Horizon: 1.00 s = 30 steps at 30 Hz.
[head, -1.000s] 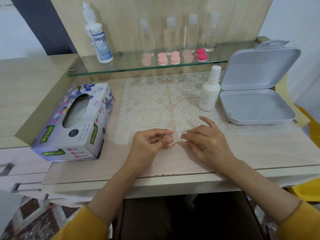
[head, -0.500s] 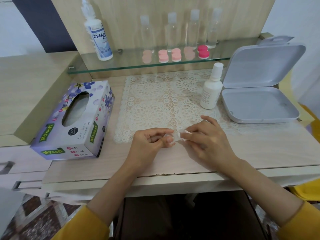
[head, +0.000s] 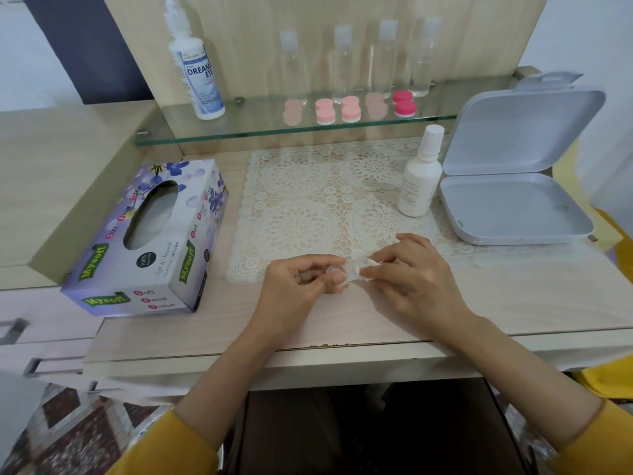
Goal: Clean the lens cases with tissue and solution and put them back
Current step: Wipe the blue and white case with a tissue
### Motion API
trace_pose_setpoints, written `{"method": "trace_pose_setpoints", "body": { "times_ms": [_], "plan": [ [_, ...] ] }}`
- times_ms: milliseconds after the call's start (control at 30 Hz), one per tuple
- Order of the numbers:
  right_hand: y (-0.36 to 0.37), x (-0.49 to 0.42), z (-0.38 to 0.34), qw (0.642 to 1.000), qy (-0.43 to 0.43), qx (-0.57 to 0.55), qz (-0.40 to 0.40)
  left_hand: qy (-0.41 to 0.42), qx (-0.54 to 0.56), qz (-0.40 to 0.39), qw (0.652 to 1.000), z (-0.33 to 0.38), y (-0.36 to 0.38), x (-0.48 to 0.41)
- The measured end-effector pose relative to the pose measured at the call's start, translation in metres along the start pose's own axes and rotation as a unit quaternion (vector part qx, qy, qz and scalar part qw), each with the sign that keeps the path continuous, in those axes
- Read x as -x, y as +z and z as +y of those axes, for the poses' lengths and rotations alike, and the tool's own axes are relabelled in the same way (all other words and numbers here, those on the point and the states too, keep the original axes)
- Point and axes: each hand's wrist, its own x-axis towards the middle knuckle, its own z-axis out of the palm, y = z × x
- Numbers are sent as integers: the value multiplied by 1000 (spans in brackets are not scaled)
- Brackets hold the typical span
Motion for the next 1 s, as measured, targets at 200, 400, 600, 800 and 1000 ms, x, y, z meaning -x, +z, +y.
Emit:
{"method": "trace_pose_setpoints", "body": {
  "times_ms": [200,400,600,800,1000],
  "plan": [
    [-3,0,-1,999,31,-18,-8,11,-10,2,1000,0,1,1],
    [-9,-3,-7,995,67,-47,60,8,-18,-4,1000,-1,2,0],
    [-5,0,-5,999,39,-26,17,1,-9,3,1000,1,1,1],
    [-1,0,-2,1000,15,2,-27,-9,-9,1,1000,1,1,1],
    [-1,0,-1,999,32,-12,-39,-7,-15,1,1000,0,2,1]
  ]
}}
